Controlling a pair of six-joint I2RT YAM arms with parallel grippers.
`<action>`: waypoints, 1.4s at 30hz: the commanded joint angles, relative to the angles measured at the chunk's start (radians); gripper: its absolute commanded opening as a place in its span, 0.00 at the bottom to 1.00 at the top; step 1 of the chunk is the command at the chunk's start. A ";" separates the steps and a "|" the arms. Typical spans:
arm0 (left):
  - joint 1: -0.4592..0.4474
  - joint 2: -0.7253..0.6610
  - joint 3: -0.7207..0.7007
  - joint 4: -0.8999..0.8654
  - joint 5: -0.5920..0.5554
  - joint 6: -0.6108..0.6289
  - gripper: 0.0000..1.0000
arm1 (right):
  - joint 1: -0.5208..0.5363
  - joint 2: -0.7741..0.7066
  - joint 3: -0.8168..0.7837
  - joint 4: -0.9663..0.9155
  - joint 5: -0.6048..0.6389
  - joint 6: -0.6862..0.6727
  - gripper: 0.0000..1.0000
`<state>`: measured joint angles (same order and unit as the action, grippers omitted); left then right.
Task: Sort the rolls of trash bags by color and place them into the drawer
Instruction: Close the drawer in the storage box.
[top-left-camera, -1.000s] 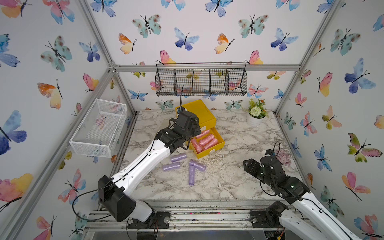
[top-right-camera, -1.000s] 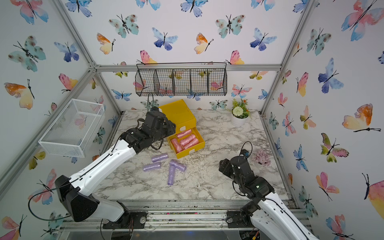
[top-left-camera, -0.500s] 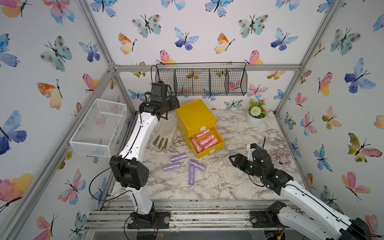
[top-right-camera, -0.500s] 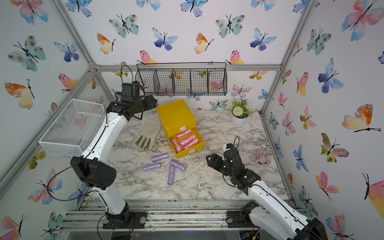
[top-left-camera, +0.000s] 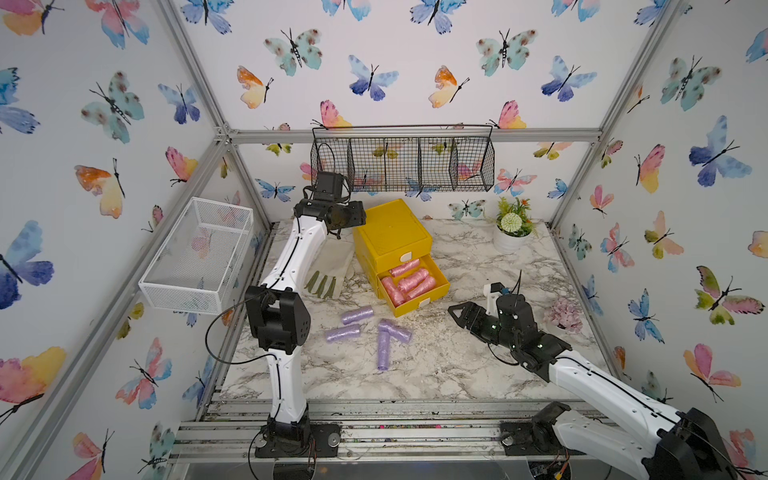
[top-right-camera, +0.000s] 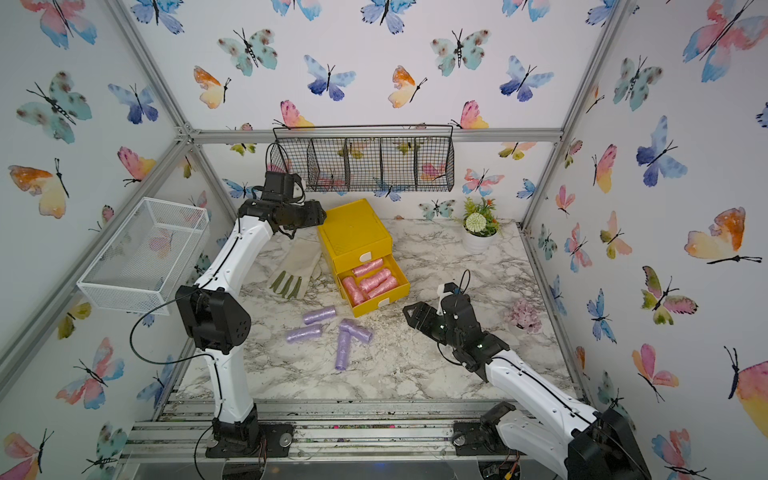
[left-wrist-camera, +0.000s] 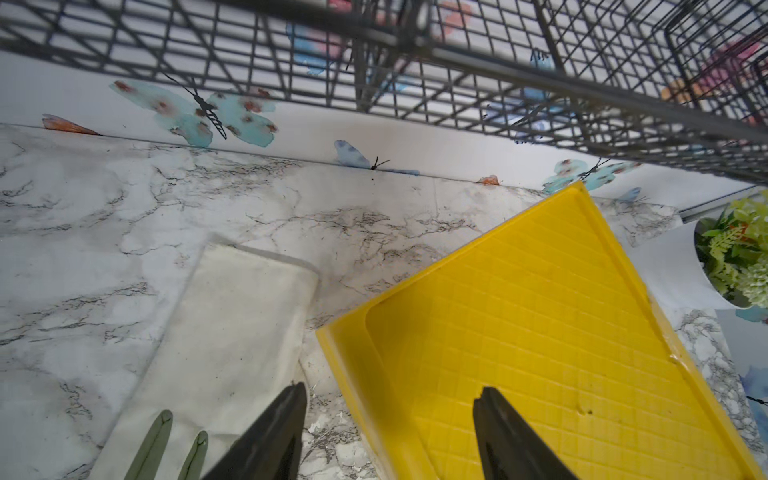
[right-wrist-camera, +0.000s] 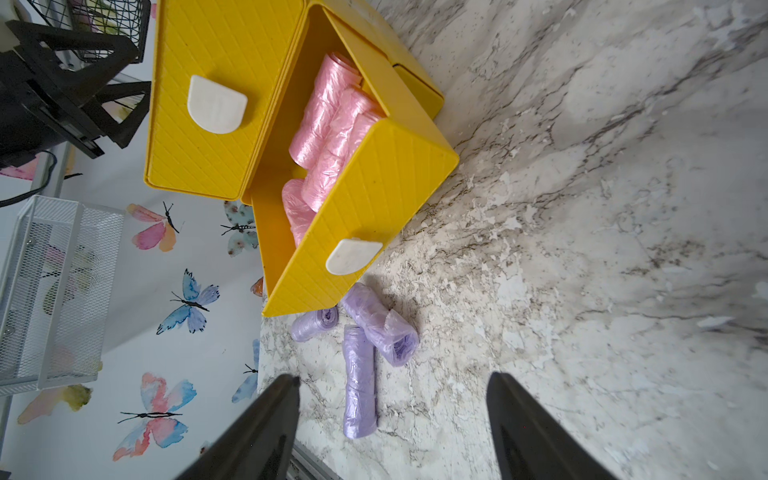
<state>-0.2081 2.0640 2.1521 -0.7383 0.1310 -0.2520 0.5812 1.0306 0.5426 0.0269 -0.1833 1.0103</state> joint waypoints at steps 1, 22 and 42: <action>0.007 0.041 0.022 -0.018 -0.005 0.027 0.68 | -0.004 0.019 -0.019 0.066 -0.007 0.024 0.77; -0.012 0.065 -0.063 0.011 0.042 0.017 0.60 | -0.003 0.340 0.063 0.329 0.013 0.091 0.73; -0.037 0.042 -0.144 0.030 0.049 0.019 0.60 | -0.003 0.588 0.277 0.434 0.038 0.146 0.69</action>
<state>-0.2142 2.0762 2.0525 -0.6128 0.1707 -0.2508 0.5816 1.5932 0.7788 0.4095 -0.1623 1.1435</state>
